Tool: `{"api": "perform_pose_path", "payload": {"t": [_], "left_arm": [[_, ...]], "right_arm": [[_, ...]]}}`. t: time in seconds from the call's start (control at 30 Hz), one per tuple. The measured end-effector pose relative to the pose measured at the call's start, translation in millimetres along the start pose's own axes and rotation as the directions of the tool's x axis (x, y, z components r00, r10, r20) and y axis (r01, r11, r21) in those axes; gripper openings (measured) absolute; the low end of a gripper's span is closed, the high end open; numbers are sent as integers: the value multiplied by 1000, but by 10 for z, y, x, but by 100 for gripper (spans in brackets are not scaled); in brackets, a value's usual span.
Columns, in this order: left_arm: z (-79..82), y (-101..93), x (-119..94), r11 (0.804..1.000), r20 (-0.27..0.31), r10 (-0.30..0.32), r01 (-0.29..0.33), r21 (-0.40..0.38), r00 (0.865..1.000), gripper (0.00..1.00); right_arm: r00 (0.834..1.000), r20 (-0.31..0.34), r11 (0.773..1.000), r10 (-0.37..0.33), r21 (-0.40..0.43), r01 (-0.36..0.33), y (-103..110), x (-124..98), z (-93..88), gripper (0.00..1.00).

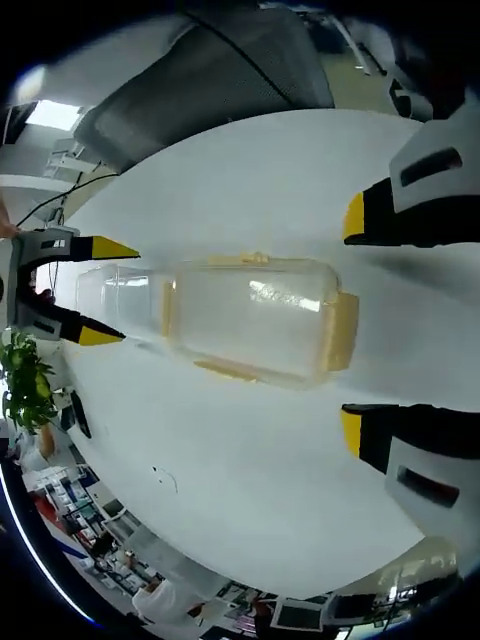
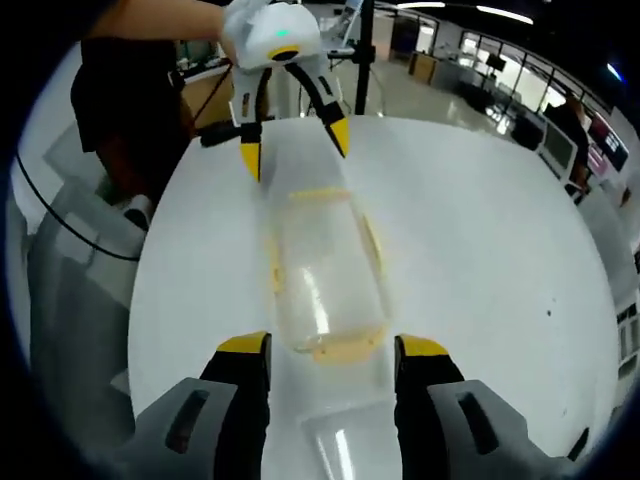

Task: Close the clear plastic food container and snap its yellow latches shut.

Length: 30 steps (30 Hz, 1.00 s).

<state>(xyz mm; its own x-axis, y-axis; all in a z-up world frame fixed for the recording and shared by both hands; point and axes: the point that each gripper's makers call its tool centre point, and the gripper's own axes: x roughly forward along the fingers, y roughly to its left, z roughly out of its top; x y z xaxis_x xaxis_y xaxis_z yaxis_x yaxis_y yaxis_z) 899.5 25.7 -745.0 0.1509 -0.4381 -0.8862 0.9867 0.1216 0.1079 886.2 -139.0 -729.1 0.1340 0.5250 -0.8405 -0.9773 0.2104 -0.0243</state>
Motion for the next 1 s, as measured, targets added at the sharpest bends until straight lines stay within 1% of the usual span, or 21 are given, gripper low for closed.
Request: {"api": "perform_pose_path", "payload": {"t": [0.13,0.33,0.47,0.57,0.87,1.0], "left_arm": [[23,7,21,1000,1,-11,11,8,1000,59],[113,1,20,999,24,-28,27,18,999,60],[111,-10,30,998,19,-46,45,42,999,60],[96,-9,37,997,22,-56,55,46,998,60],[62,-7,53,996,42,-74,72,51,996,59],[61,-25,80,995,36,-80,78,68,996,59]], "right_arm": [[1000,-10,1000,6,-11,-6,-18,31,-21,47],[1000,-15,1000,18,-9,-18,-16,55,-26,47],[999,-25,999,28,-22,-29,-11,88,-29,48],[999,-36,998,34,-44,-36,-3,107,-32,48],[997,-52,997,57,-56,-60,-5,143,-52,49],[997,-53,996,60,-62,-63,14,138,-48,49]]}}
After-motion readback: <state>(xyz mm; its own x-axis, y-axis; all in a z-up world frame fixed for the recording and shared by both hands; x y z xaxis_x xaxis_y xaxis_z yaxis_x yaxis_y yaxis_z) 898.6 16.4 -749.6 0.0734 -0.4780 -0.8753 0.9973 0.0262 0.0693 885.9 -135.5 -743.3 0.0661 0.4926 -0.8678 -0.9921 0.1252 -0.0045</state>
